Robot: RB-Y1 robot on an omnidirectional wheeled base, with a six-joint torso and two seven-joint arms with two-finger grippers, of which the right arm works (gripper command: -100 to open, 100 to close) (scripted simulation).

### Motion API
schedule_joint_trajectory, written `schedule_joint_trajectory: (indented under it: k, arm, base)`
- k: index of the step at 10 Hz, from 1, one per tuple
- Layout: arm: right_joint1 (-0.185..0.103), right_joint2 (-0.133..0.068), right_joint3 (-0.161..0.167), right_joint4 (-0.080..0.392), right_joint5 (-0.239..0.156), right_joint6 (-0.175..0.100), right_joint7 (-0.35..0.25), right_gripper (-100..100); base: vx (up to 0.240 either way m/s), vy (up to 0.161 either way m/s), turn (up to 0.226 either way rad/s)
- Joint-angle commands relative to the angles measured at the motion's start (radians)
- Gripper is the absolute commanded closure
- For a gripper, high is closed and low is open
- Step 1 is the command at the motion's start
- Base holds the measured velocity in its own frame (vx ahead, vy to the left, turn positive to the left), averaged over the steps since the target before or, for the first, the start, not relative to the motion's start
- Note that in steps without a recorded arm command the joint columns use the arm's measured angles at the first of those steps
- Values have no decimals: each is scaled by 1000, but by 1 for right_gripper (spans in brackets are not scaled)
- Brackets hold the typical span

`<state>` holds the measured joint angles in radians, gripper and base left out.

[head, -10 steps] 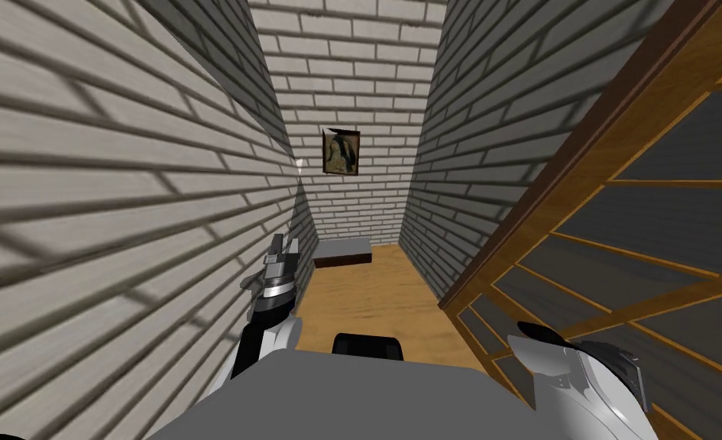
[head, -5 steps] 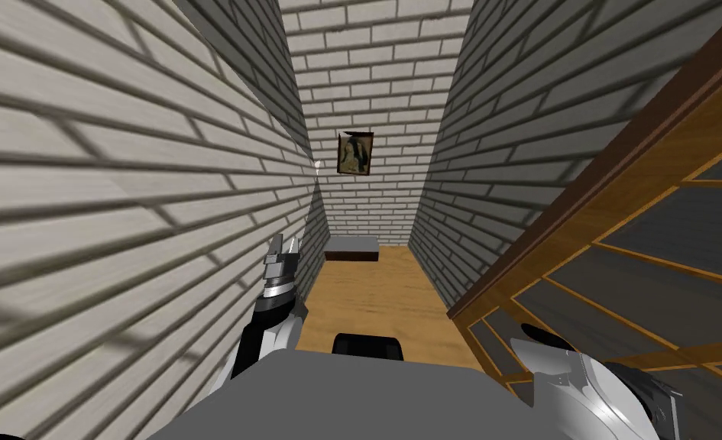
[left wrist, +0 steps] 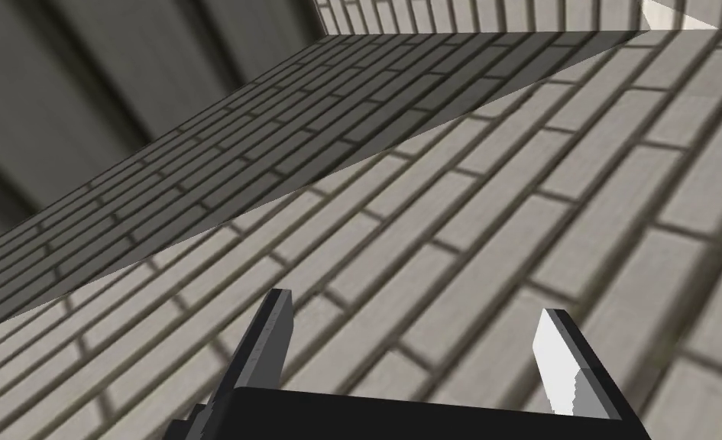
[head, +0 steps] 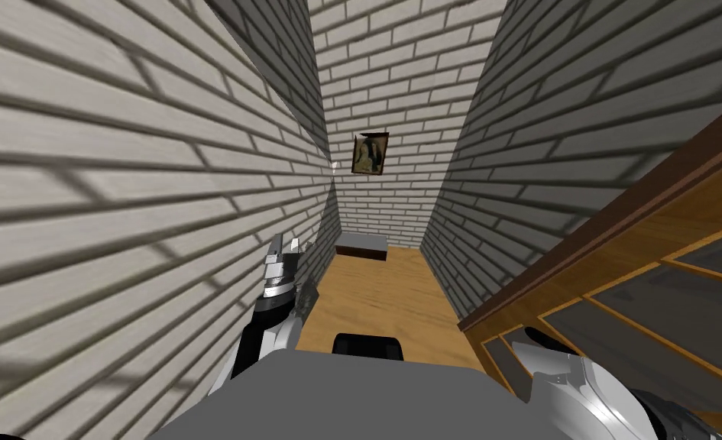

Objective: Push the door open

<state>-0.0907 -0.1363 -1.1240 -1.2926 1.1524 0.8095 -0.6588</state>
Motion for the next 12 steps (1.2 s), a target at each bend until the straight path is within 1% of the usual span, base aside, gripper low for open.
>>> schedule_joint_trajectory:
  k: [1,2,3,4,5,6,7,8,9,10,11,12]
  arm:
    - [-7,-5,-6,29,24,8,-26,-100]
    - [-18,-4,-26,46,44,33,-36,-100]
    - [-23,-4,-36,55,54,45,-40,-100]
    - [-34,-4,-56,73,74,69,-50,-100]
    - [-34,-4,-56,73,74,69,-50,-100]
    - [-44,-3,-77,90,94,93,-60,-100]
    - [-49,-3,-87,99,104,105,-65,-100]
    - [-60,-2,-107,116,124,130,-74,-100]
    - [-65,-2,-117,125,134,142,-79,-100]
    - [-76,-1,-137,142,154,166,-89,-100]
    - [-81,-1,-147,151,164,178,-94,-100]
    - [-91,0,-168,168,184,203,-104,-100]
  base:
    - [-76,-36,19]
    - [-86,-28,210]
    - [-103,-50,261]
    - [-125,-84,339]
    - [-97,-63,128]
    - [-94,-35,194]
    - [-120,-33,294]
    - [-154,-56,321]
    - [-137,-65,254]
    - [-138,-55,270]
    - [-133,-37,238]
    - [-134,-35,301]
